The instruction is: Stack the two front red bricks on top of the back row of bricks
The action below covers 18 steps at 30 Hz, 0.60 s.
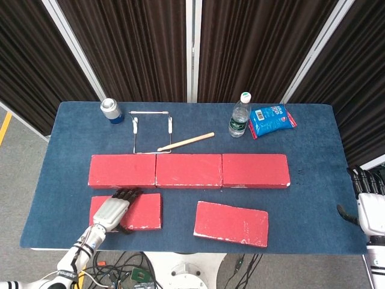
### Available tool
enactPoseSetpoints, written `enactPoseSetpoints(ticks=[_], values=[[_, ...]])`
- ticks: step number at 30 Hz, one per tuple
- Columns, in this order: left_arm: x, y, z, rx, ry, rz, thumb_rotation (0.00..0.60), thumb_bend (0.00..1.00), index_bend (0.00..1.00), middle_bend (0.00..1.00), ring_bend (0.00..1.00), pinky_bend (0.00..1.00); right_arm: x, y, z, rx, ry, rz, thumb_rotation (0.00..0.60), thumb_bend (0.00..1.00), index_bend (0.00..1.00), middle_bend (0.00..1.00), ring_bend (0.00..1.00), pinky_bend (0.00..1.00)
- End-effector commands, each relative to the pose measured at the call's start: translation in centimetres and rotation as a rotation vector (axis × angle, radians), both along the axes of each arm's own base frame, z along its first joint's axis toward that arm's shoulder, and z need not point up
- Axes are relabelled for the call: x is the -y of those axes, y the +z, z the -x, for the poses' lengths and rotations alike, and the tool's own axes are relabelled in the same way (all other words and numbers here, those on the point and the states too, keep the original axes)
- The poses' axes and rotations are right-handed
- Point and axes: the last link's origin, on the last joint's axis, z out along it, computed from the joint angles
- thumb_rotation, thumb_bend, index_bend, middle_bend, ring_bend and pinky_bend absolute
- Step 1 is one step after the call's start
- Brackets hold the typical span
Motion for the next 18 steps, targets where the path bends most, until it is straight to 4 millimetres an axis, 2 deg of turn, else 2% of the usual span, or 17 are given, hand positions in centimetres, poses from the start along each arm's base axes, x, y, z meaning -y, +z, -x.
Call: enactPoseSetpoints(ticks=[1, 10, 14, 18], values=[[0.0, 0.0, 0.0, -0.002, 0.003, -0.001, 0.6, 0.0, 0.01, 0.03, 0.07, 0.02, 0.0, 0.0, 0.1, 0.003, -0.002, 0.004, 0.6, 0.18, 0.0, 0.0, 0.0, 0.0], [0.3, -0.1, 0.0, -0.029, -0.002, 0.013, 0.6, 0.0, 0.04, 0.19, 0.13, 0.02, 0.1, 0.1, 0.0, 0.006, 0.006, 0.015, 0.6, 0.18, 0.0, 0.0, 0.0, 0.0], [0.4, 0.4, -0.4, -0.008, -0.005, 0.005, 0.6, 0.0, 0.05, 0.21, 0.13, 0.02, 0.0, 0.1, 0.0, 0.005, 0.002, 0.017, 0.6, 0.18, 0.0, 0.0, 0.0, 0.0], [0.6, 1.7, -1.1, 0.011, -0.029, -0.025, 0.6, 0.0, 0.06, 0.22, 0.13, 0.02, 0.1, 0.2, 0.1, 0.004, 0.0, 0.021, 0.6, 0.18, 0.0, 0.0, 0.0, 0.0]])
